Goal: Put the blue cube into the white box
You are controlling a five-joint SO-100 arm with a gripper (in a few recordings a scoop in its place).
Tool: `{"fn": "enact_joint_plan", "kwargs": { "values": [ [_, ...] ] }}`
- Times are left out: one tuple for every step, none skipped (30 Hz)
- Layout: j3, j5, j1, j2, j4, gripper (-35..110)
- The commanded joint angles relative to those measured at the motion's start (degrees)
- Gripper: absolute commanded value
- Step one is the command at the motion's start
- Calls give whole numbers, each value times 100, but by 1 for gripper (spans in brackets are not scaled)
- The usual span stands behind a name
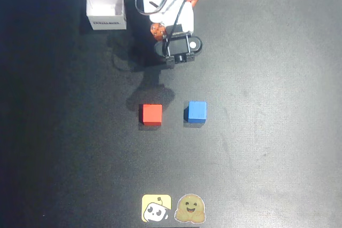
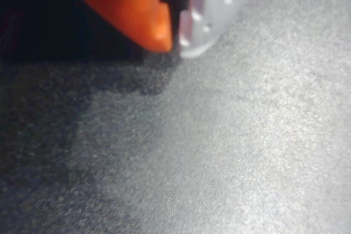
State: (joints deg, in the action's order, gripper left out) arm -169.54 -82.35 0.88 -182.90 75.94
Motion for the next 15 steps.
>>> {"fn": "enact_joint_plan", "kwargs": {
  "values": [
    [26,-53,-53,-26,26,0],
    [26,-53,-62,-26,26,0],
    [26,-53,-62,-26,26,0],
    [26,-53,-62,-26,26,0],
    [26,-53,-53,-26,26,0],
    [26,-53,-26,-26,26,0],
    [26,-53,-18,-26,26,0],
    [26,-53,-18,-26,26,0],
    [26,-53,-26,-26,26,0],
    [26,-53,-53,-26,26,0],
    [26,-53,-62,-26,26,0],
    [26,-53,-62,-26,26,0],
    [26,-53,-62,-26,26,0],
    [26,-53,-62,-26,26,0],
    [26,-53,-62,-26,26,0]
  ]
}}
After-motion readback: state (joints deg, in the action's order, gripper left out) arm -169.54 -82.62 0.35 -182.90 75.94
